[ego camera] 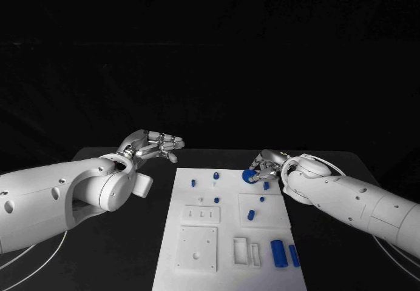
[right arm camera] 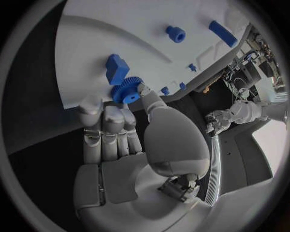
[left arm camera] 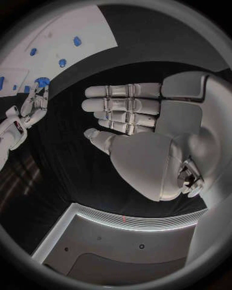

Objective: Assemble the parts on the task board

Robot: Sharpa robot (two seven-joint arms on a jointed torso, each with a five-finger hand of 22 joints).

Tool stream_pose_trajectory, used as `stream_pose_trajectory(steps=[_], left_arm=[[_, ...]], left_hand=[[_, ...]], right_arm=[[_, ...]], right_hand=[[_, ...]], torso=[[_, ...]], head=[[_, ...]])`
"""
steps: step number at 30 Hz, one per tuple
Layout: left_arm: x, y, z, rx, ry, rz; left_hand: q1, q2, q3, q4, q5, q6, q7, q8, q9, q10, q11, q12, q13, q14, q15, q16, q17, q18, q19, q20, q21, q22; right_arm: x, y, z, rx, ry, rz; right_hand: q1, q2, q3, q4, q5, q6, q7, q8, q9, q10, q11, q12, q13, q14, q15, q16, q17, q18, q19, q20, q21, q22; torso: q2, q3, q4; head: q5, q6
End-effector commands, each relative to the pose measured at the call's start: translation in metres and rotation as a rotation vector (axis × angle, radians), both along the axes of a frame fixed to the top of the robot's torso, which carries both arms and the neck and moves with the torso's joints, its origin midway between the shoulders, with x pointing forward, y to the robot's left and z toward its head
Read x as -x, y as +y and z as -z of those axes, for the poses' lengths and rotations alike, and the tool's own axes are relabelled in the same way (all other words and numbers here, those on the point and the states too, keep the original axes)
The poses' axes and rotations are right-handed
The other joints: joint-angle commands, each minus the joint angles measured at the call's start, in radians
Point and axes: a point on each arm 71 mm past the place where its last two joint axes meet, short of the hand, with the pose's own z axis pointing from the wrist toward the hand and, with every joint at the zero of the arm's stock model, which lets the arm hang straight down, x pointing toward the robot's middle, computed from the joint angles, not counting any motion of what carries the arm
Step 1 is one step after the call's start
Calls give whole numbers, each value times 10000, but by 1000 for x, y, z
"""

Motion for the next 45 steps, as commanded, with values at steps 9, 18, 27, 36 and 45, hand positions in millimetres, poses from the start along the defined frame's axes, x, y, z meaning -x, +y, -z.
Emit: stream_pose_trajectory(steps=[9, 18, 27, 36, 45], left_arm=[[0, -2, -1, 4, -38, 163], [0, -1, -1, -5, -22, 135], [1, 0, -1, -7, -16, 116], [1, 0, -1, 0, -13, 130], [2, 0, -1, 7, -26, 125]], left_hand=[[-19, -15, -21, 41, -42, -57, 0, -35, -4, -31, -15, 16, 9, -56, 15, 45, -11, -3, 14, 3, -43, 12], [4, -10, -10, 36, -40, -50, -2, -33, -2, -36, -15, 16, 8, -60, 14, 43, -12, -2, 15, 2, -51, 19], [4, -10, -10, 36, -40, -50, -2, -33, -2, -36, -15, 16, 8, -60, 14, 43, -12, -2, 15, 2, -51, 19], [4, -10, -10, 36, -40, -50, -2, -33, -2, -36, -15, 16, 8, -60, 14, 43, -12, -2, 15, 2, -51, 19], [13, -1, 9, 50, -39, -51, 0, -35, -3, -43, -13, 17, 9, -56, 15, 38, -16, 1, 21, 2, -72, 49]], right_arm=[[2, 2, 9, 352, 324, -216], [4, 2, 10, 684, 189, -394], [8, 9, 6, 960, -481, -699], [15, 21, -7, 1181, -1849, -1023], [33, 51, -25, 1390, -3142, -1602]], right_hand=[[-148, 102, 938, -496, -71, 154, -6, -15, -11, 79, -9, 59, 37, 87, -10, 24, 34, 106, 574, 76, -31, 907], [-379, 162, 2580, -1038, 210, 843, -142, -17, -10, 130, -120, 154, 137, 88, -56, 5, 41, 60, 558, 40, 26, 927], [-521, 234, 2913, -1021, 311, 1563, -328, -6, 2, 191, -225, 192, 194, 92, -137, -39, 27, -15, 554, -44, 55, 929], [-444, 109, 2385, -628, 94, 1724, -412, -18, -4, 290, -277, 206, 239, 117, -190, -24, 84, -67, 592, -105, 270, 970], [-324, -95, 2555, -309, -162, 1851, -452, -15, -3, 368, -287, 203, 273, 125, -203, -17, 98, -93, 605, -119, 497, 1006]], torso=[[16, -5, 3], [-5, -1, -11], [-8, 0, 9], [-8, 1, -9], [-16, -6, -9]], head=[[-36, -62], [-28, -95], [-17, -73], [36, -51], [97, 9]])
